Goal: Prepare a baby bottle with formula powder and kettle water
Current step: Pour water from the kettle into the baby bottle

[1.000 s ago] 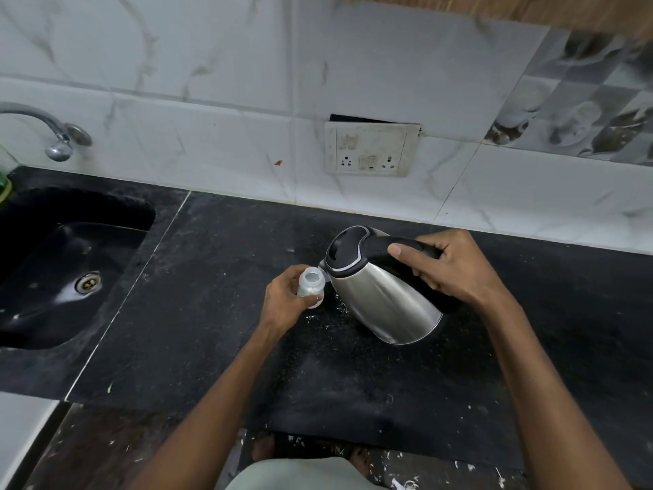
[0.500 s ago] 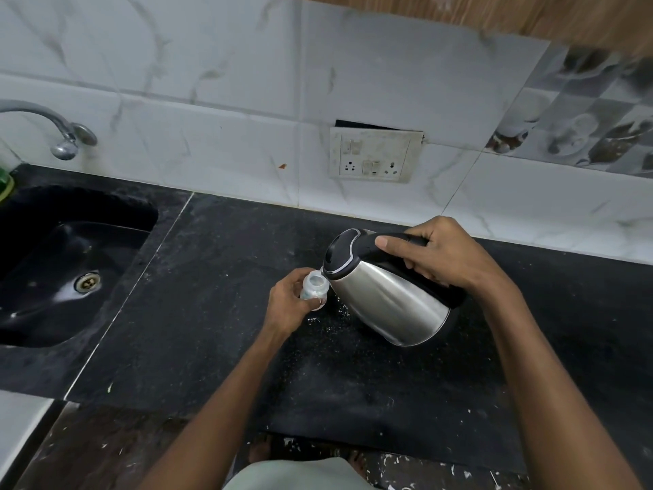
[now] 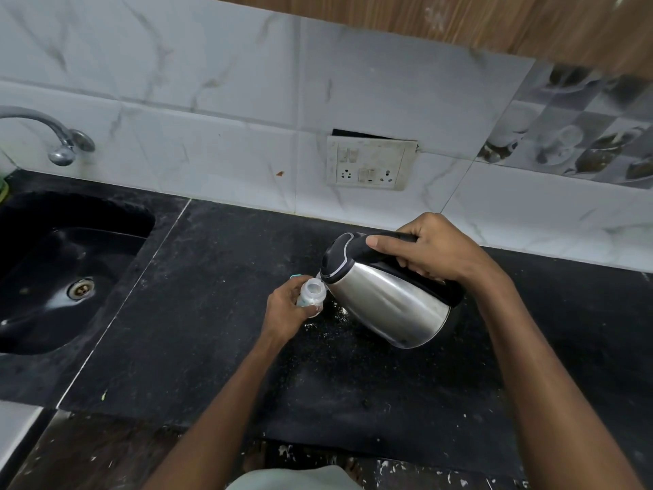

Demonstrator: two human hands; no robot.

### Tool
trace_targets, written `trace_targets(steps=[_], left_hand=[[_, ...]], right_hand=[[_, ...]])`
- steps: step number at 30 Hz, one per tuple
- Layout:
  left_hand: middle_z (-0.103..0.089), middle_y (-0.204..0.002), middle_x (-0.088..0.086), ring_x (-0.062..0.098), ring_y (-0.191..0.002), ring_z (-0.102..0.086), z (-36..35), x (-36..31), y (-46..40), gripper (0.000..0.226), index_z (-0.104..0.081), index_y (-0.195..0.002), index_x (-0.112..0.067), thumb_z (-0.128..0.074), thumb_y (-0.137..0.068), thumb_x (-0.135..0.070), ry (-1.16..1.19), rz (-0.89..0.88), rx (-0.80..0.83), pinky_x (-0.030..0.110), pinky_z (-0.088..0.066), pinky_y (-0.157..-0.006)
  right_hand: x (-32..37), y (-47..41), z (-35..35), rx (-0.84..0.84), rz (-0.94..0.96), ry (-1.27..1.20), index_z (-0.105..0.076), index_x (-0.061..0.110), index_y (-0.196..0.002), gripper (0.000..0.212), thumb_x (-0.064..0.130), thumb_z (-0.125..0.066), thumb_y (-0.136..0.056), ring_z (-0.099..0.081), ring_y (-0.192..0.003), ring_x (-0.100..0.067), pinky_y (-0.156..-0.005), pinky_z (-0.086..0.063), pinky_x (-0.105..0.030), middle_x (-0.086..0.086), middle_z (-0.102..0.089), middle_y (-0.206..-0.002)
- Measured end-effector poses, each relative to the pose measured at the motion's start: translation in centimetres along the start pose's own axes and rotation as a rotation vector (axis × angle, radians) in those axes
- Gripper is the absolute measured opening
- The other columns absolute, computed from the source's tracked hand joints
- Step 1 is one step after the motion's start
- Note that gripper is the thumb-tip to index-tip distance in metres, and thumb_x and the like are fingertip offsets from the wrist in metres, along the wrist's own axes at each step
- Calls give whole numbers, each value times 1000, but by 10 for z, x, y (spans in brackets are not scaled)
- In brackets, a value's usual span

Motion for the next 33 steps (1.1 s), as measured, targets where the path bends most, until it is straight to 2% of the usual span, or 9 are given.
trace_targets(steps=[3, 6, 13, 16, 21, 29, 33], left_hand=[[-76, -99, -26, 4, -97, -73, 0, 6, -2, 59, -70, -114, -32, -90, -69, 1, 20, 6, 0, 28, -58, -90], [-75, -102, -30, 10, -103, -74, -1, 10, -3, 62, -70, -112, -37, -91, -68, 2, 38, 12, 10, 35, -58, -97], [-78, -111, -12, 13, -107, -73, -1, 21, -6, 62, -72, -107, -48, -92, -66, -7, 51, 6, 0, 43, -57, -101], [-79, -109, -14, 12, -106, -73, -1, 24, -7, 61, -73, -105, -50, -92, -65, -9, 56, 6, -4, 43, -57, -101], [-79, -109, -11, 12, -104, -74, -3, 32, -11, 61, -74, -117, -30, -92, -65, -6, 58, 36, -3, 41, -58, -100], [-77, -113, -6, 12, -106, -72, -3, 37, -13, 60, -72, -117, -25, -90, -67, 3, 32, 62, -22, 34, -57, -99], [-76, -109, -10, 4, -101, -70, -2, 40, -12, 56, -71, -116, -24, -90, -69, 2, 4, 75, -29, 28, -55, -95]], right_hand=[[3, -1, 1, 0, 3, 24, -64, 3, -64, 74, 75, -70, -81, -46, -43, -17, -49, -40, -31, -3, -54, -48], [4, -1, 1, 6, -3, 43, -64, 2, -65, 75, 74, -70, -82, -44, -41, -17, -49, -39, -30, -1, -52, -45], [5, -3, 1, 17, -15, 69, -65, 0, -67, 76, 75, -69, -82, -45, -41, -17, -48, -39, -29, -3, -53, -46], [5, -4, 2, 19, -19, 76, -65, 0, -67, 76, 75, -69, -82, -46, -41, -17, -47, -39, -29, -2, -52, -45], [6, -5, 6, 15, -10, 84, -65, 1, -66, 75, 74, -69, -83, -46, -40, -17, -46, -39, -28, -1, -52, -45], [6, -8, 9, 27, -1, 89, -65, 1, -66, 76, 76, -69, -81, -48, -43, -18, -47, -40, -31, -6, -57, -50], [6, -7, 12, 34, 0, 94, -65, 1, -66, 77, 76, -69, -80, -48, -42, -18, -47, -40, -31, -6, -57, -50]])
Point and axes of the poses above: each hand's wrist, its own y-axis away from the middle knuckle, its own z-axis out of the back of the hand, x = y × z, the point moved 8 cm from there along -y, towards the middle knuckle
